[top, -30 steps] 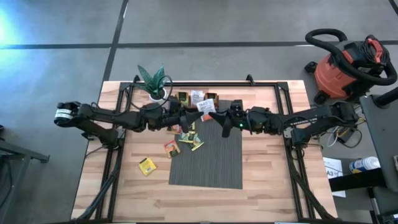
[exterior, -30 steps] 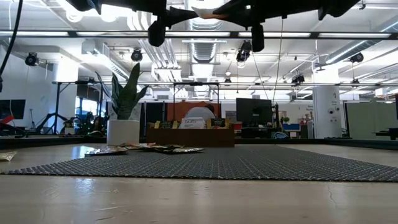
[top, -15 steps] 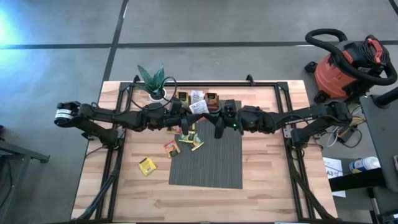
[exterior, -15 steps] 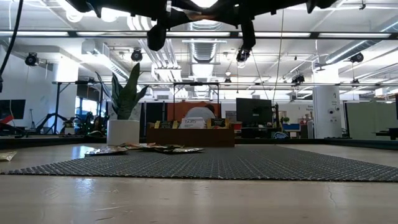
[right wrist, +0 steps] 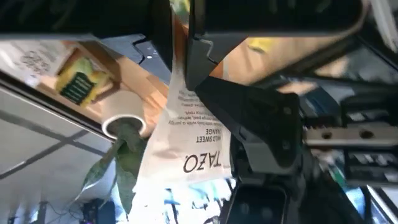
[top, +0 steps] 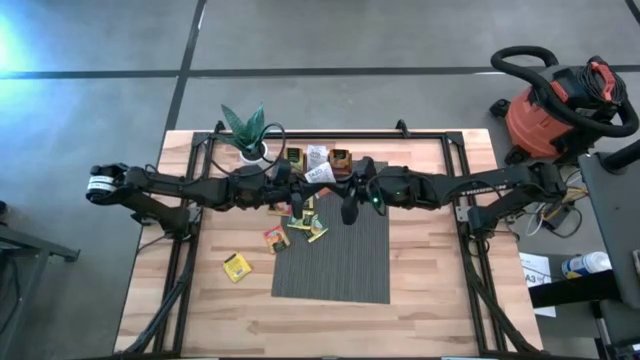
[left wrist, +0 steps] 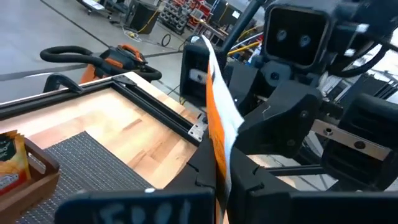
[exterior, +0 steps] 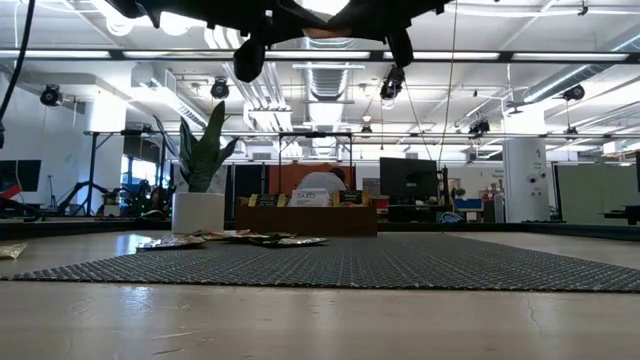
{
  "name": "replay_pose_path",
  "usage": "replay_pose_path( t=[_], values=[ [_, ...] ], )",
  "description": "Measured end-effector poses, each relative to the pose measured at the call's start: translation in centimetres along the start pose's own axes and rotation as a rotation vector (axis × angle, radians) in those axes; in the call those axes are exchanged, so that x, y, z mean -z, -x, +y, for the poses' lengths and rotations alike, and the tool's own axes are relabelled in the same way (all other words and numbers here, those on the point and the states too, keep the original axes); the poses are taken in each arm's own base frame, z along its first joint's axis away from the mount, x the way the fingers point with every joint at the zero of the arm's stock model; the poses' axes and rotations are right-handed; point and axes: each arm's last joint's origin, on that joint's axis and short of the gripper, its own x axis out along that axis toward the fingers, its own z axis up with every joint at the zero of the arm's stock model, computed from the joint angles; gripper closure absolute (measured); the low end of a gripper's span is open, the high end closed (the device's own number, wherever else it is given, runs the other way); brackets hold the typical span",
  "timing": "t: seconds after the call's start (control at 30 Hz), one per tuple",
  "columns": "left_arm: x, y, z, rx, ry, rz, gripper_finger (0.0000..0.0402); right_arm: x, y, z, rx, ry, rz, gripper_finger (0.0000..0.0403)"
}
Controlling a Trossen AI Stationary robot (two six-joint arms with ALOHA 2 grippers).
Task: Pick & Place Tea
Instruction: Put the white tea bag into the middle compartment of the wooden organizer
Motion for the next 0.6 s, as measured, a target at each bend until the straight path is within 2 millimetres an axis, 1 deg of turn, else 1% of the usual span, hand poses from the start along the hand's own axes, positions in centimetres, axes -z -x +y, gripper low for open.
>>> replay_pose_path(
  t=[0.2,0.37,0.47,0.6],
  values=[
    [0.0,0.2,0.3,-0.049,-0.029,0.014,0.0397,-1.3,0.7,0.3,0.065,0.159,0.153,0.0332],
    [0.3,0.3,0.5,-0.070,-0.073,0.048,0.0397,-2.6,1.5,0.7,0.085,0.261,0.221,0.0296],
    [1.0,0.3,0.5,-0.084,-0.126,0.100,0.0397,-3.6,1.9,0.8,0.091,0.347,0.255,0.0282],
    [2.0,0.5,0.5,-0.091,-0.251,0.192,0.0398,-4.8,2.2,0.5,0.097,0.489,0.301,0.0273]
  ],
)
